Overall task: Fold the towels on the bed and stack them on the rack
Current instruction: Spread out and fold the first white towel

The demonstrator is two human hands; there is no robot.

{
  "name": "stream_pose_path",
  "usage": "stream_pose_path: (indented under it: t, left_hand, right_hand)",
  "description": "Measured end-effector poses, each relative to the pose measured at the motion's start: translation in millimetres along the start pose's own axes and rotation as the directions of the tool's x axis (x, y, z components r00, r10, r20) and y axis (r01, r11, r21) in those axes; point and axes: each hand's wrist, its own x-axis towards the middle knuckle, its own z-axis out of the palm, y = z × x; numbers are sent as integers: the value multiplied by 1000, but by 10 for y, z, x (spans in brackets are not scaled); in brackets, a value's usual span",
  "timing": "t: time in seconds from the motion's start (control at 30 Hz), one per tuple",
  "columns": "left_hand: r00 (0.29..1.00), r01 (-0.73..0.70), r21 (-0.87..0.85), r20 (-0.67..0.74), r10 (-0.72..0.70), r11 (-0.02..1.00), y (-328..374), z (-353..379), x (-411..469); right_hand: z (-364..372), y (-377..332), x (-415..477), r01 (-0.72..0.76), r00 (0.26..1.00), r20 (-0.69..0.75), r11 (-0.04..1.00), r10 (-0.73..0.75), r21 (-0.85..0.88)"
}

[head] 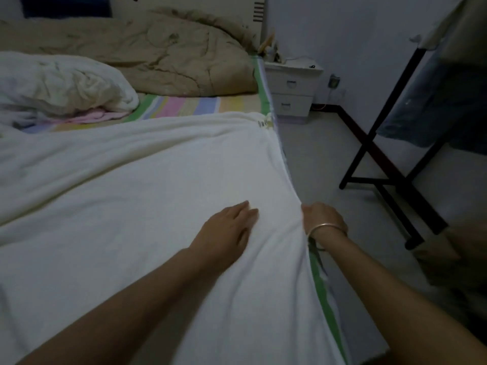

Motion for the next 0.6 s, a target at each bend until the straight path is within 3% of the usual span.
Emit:
stream_pose_path:
  t: [0.13, 0.27, 0.4, 0.6]
  left_hand:
    - [988, -14, 82, 156, 1, 997, 116, 9, -438]
    - [983, 6, 146, 180, -33, 989, 196, 82, -758]
    - [989, 11, 140, 144, -31, 990, 322, 126, -1001]
    - [995, -17, 128, 97, 5, 992, 456, 134, -1407]
  right_hand:
    - [-52, 185, -206, -14, 992, 130, 993, -2, 120]
    - [28, 217, -720, 29, 982, 184, 995, -47, 99]
    - [107, 464, -1270, 141, 988, 53, 989, -143, 30]
    - [202, 705, -1673, 63, 988, -141, 998, -63, -3]
